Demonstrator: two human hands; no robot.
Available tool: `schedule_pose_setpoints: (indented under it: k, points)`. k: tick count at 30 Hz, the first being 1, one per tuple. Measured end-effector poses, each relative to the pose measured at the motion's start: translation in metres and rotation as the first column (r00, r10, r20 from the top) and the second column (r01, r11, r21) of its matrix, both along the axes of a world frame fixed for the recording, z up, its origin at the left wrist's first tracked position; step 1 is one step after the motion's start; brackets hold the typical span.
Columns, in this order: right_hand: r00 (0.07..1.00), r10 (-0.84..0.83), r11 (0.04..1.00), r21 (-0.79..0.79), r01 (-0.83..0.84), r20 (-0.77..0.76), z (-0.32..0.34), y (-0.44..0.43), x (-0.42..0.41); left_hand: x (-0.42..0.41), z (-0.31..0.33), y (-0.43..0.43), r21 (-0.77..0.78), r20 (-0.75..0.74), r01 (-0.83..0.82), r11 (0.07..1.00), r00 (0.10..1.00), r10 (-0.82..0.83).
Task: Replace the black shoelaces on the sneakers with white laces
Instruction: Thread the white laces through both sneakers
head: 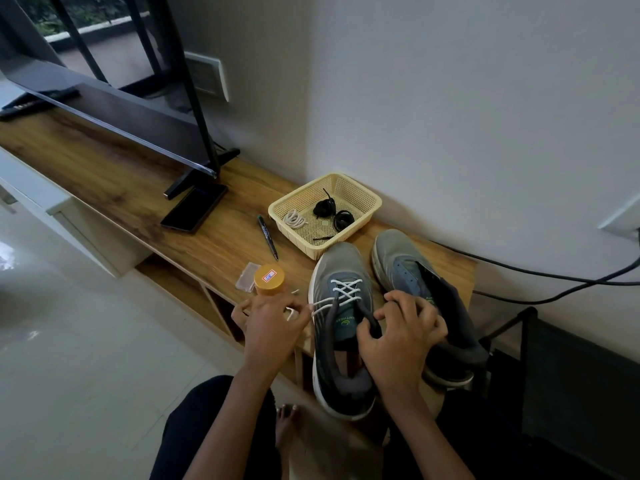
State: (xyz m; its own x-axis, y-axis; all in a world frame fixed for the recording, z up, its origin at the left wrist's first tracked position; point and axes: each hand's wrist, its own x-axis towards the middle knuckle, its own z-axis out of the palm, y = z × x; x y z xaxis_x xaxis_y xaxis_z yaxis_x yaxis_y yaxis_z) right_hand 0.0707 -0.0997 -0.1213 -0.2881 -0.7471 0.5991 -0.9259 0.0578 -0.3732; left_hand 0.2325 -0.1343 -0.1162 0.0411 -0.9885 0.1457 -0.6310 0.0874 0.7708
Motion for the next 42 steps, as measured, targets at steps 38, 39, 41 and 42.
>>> schedule_pose_setpoints:
  k: [38,39,41,42]
  points:
    - [0.880,0.096,0.923,0.289,-0.254,0.466,0.011,-0.004,-0.001,0.048,0.117,0.025,-0.173,-0.898,0.085,0.981,0.395,-0.193]
    - [0.857,0.096,0.916,0.293,-0.275,0.506,0.012,-0.004,-0.002,0.041,0.116,0.026,-0.150,-0.836,0.052,0.987,0.526,-0.155]
    - [0.803,0.100,0.909,0.274,-0.314,0.588,0.012,-0.005,-0.005,0.021,0.111,0.026,-0.123,-0.666,0.019,0.992,0.740,-0.097]
    - [0.762,0.093,0.906,0.263,-0.332,0.641,0.010,-0.006,-0.007,0.011,0.106,0.026,-0.109,-0.595,0.039,0.993,0.798,-0.096]
